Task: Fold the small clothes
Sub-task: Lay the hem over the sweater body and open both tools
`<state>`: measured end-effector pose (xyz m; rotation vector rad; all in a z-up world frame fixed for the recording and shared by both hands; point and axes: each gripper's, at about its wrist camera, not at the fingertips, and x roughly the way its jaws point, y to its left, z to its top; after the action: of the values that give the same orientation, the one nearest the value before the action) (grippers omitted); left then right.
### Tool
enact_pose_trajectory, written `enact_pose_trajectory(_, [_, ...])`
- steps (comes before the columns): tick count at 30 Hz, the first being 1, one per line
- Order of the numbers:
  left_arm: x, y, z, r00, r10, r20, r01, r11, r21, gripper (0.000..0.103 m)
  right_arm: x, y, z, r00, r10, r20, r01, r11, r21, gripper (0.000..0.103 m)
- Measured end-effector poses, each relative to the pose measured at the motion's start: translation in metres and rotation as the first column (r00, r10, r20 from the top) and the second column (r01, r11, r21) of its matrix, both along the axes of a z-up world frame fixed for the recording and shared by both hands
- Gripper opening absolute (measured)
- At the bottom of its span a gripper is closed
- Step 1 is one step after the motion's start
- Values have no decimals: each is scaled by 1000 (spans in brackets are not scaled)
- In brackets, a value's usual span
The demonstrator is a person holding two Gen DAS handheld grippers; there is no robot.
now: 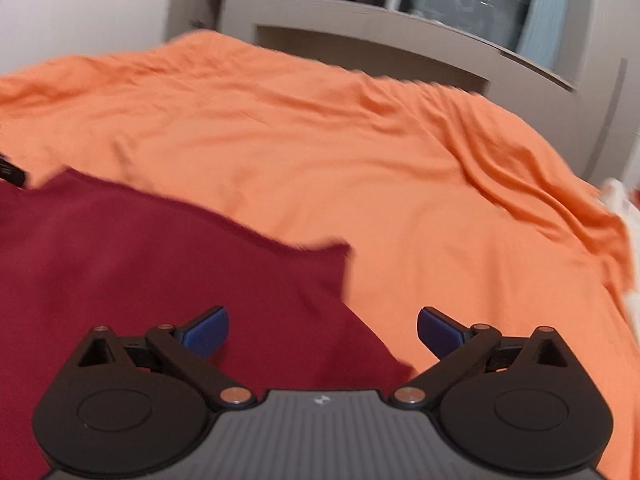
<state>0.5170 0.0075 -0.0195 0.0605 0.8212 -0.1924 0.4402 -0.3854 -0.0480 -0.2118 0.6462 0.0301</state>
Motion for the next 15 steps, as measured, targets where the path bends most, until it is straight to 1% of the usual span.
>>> enact_pose_trajectory(2, [1,7,-11,998,53,-21,-51,997,51,102,-2,-8,-12,998,-55,-14,54,998,-23,103])
enact_pose_trajectory(3, [2,10,-17,996,78,-35,-75,995,68,102,-4,-14,-15,997,-73,-17,73,997,-9,103])
enact_pose_trajectory(4, [1,13,-21,994,95,-48,-92,993,73,102,-7,-20,-15,996,-85,-15,86,996,23,103])
enact_pose_trajectory(6, [1,20,-25,991,118,-69,-114,992,57,102,-18,-29,-9,994,-108,5,108,990,87,103])
enact_pose_trajectory(10, [-14,27,-8,989,144,-15,-143,989,32,102,-50,-36,12,989,-129,76,117,983,144,103])
enact_pose_trajectory(12, [-27,27,5,987,156,25,-157,987,30,102,-65,-33,20,989,-116,93,99,982,163,103])
enact_pose_trajectory(15, [-52,26,20,982,176,68,-177,984,18,102,-86,-21,26,989,-101,111,81,983,167,103])
